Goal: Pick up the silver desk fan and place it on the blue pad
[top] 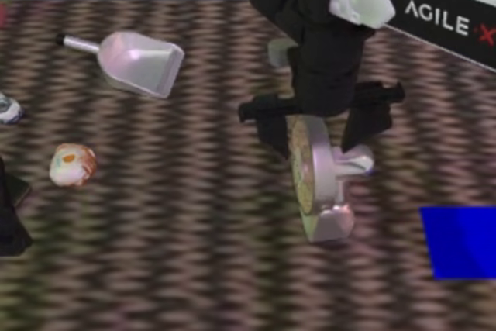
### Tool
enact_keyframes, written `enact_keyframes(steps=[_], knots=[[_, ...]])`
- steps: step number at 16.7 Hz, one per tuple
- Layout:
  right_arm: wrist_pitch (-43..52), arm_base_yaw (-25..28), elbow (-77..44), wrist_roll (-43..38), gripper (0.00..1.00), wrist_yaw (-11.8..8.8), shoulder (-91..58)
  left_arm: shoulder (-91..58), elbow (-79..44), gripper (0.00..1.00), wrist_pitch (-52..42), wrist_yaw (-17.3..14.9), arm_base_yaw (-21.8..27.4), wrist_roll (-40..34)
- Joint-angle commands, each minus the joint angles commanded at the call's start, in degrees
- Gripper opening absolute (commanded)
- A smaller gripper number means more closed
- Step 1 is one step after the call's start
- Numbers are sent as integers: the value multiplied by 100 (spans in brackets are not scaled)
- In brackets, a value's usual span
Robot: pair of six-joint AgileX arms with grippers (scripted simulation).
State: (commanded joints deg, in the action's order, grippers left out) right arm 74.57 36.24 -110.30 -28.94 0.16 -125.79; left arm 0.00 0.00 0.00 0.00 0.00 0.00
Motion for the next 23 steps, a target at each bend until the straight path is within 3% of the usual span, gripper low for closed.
enact_keyframes(steps=[7,17,23], knots=[[0,0,0,0,2,0,0,0,0,100,0,0,0,0],[19,-10,-17,-4,0,0,17,0,0,100,0,0,0,0],[1006,28,-1113,-3,0,1,-81,0,0,100,0,0,0,0]])
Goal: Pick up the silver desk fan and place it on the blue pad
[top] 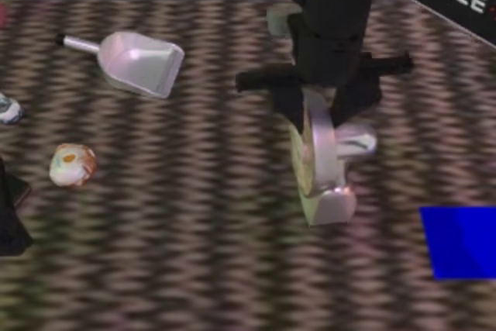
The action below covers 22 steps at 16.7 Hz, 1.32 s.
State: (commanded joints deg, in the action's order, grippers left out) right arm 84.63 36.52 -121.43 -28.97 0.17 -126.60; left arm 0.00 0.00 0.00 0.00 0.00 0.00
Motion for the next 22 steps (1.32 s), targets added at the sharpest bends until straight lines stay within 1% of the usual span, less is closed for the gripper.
enact_keyframes(steps=[2,7,9,11,13,16,19,22], knots=[[189,5,-190,5,0,0,-8,0,0,100,0,0,0,0],[184,-27,-185,-1,0,-4,9,0,0,100,0,0,0,0],[245,-62,-62,179,0,-42,65,0,0,100,0,0,0,0],[349,-154,198,603,0,-121,211,0,0,100,0,0,0,0],[449,-299,551,1269,0,-222,455,0,0,100,0,0,0,0],[515,-594,1173,2675,0,-369,985,0,0,100,0,0,0,0],[435,-951,1846,4404,0,-462,1653,0,0,100,0,0,0,0],[236,-1334,2526,6273,0,-468,2343,0,0,100,0,0,0,0]])
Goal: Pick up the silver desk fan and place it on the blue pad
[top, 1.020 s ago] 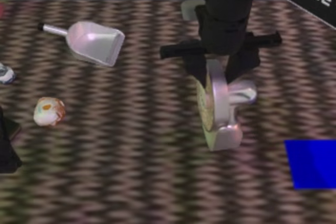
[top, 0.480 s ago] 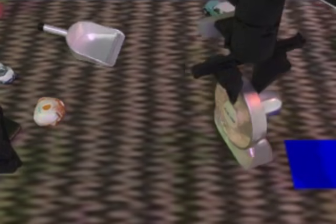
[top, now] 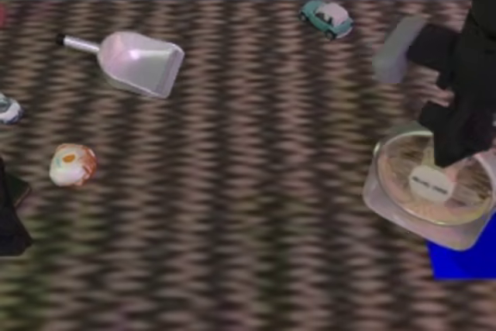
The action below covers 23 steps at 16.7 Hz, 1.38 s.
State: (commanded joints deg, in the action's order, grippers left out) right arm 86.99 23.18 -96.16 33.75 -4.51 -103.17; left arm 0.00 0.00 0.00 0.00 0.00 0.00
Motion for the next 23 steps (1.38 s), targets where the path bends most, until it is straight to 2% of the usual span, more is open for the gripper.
enact_keyframes(steps=[5,9,12,17,23], knots=[[-437,-605,1090,2747,0,180,948,0,0,100,0,0,0,0],[-723,-946,1745,4011,0,386,1384,0,0,100,0,0,0,0],[-809,-1040,1932,4317,0,460,1489,0,0,100,0,0,0,0],[-818,-1009,1938,4303,0,451,1467,0,0,100,0,0,0,0],[-1591,-1045,2622,4319,0,460,1398,0,0,100,0,0,0,0]])
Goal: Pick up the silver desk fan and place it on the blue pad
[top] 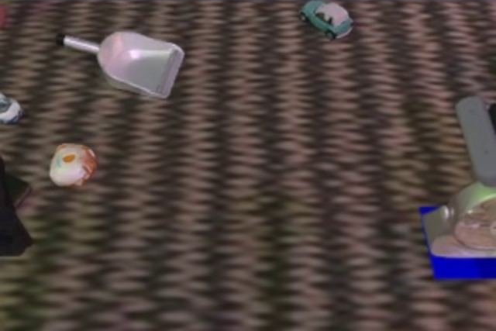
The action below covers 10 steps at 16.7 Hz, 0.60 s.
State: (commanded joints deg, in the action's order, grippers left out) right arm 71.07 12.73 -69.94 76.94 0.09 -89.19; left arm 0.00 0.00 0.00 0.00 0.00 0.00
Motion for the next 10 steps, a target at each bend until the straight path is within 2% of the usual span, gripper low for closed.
enact_keyframes(steps=[3,10], knots=[[-9,0,8,2,0,0,-2,0,0,100,0,0,0,0],[-9,0,8,2,53,0,-2,0,0,100,0,0,0,0]])
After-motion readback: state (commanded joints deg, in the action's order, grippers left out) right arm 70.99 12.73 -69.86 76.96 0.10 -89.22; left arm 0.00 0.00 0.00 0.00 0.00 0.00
